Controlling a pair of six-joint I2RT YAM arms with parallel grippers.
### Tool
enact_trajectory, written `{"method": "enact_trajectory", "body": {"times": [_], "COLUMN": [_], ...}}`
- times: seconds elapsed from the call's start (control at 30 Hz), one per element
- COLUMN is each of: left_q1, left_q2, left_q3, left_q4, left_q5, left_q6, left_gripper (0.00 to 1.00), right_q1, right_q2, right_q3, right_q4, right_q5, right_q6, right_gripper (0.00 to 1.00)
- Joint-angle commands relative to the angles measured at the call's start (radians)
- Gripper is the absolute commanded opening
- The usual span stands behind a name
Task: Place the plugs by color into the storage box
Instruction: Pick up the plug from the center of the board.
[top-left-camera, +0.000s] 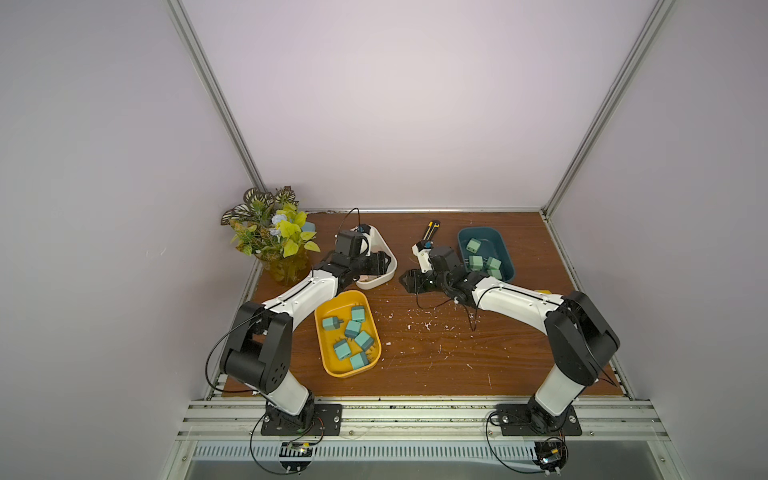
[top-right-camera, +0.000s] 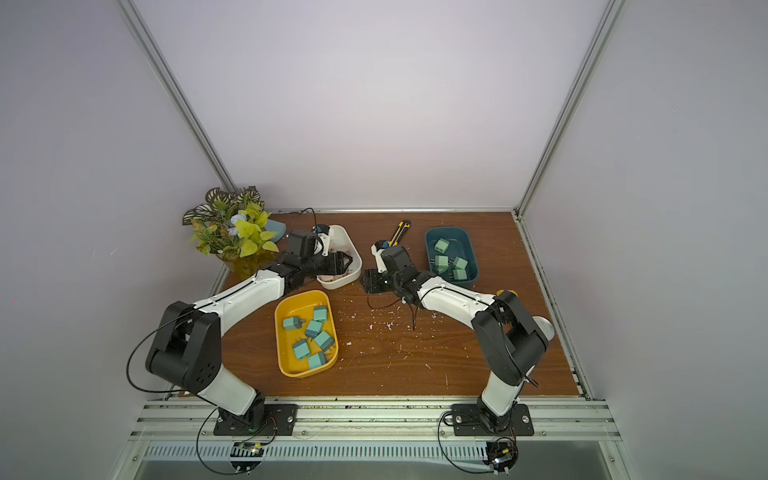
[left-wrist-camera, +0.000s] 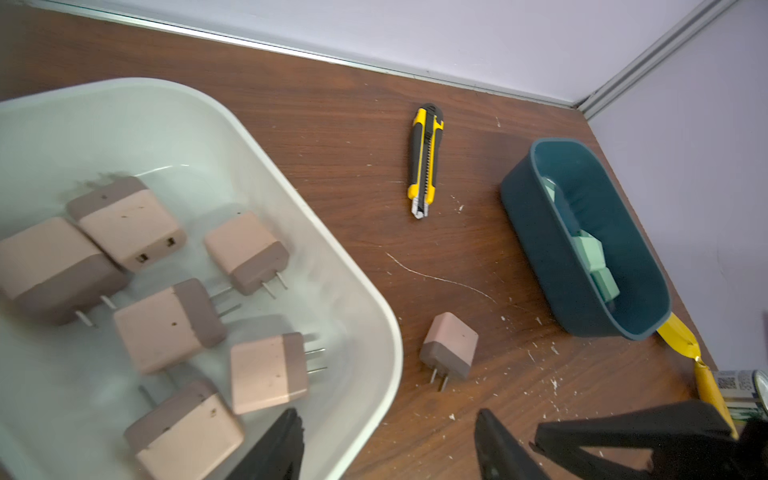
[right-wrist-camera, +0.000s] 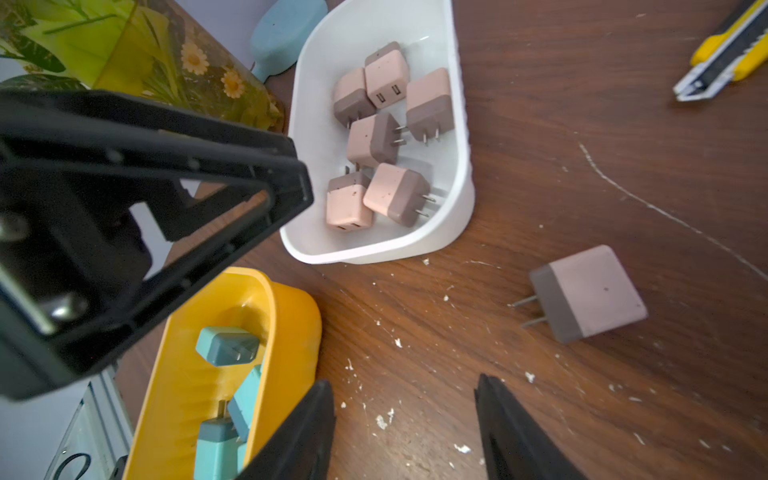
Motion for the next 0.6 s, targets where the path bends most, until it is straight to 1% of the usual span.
{"method": "enact_trajectory", "body": {"times": [0.0, 0.1, 0.2, 0.33, 0.47, 0.57], "left_q1": [-0.065, -0.12, -0.156, -0.177, -0.186, -0.187], "left_q2": [0.04, 0.075, 0.123, 0.216, 0.329, 0.396], "left_q3": [0.055, 0.085, 0.132, 0.242, 0.378, 0.452], "left_q4": [-0.016, -0.022, -0.039, -0.111, -0.223, -0.27], "left_q5": [-0.039, -0.066, -0.074, -0.059, -0.06, -0.068], "left_q6": [0.013, 0.027, 0.041, 0.093, 0.185, 0.218], "left_gripper": [0.69, 0.71, 0.72, 0.74, 0.75, 0.75], "right_q1": [-0.025, -0.05, -0.086, -0.127, -0.15, -0.161], "right_q2": [-0.07, -0.113, -0.158, -0.211, -0.257, -0.282], "right_q3": [-0.025, -0.074, -0.133, -0.199, -0.237, -0.259], "right_q4": [-0.002, -0.014, -0.003, 0.021, 0.024, 0.025], "right_q5": [0.046, 0.065, 0.056, 0.035, 0.048, 0.056], "right_q6": [-0.028, -0.035, -0.026, -0.011, -0.01, -0.009], "right_gripper": [0.61, 0.62, 0.62, 0.63, 0.64, 0.64]}}
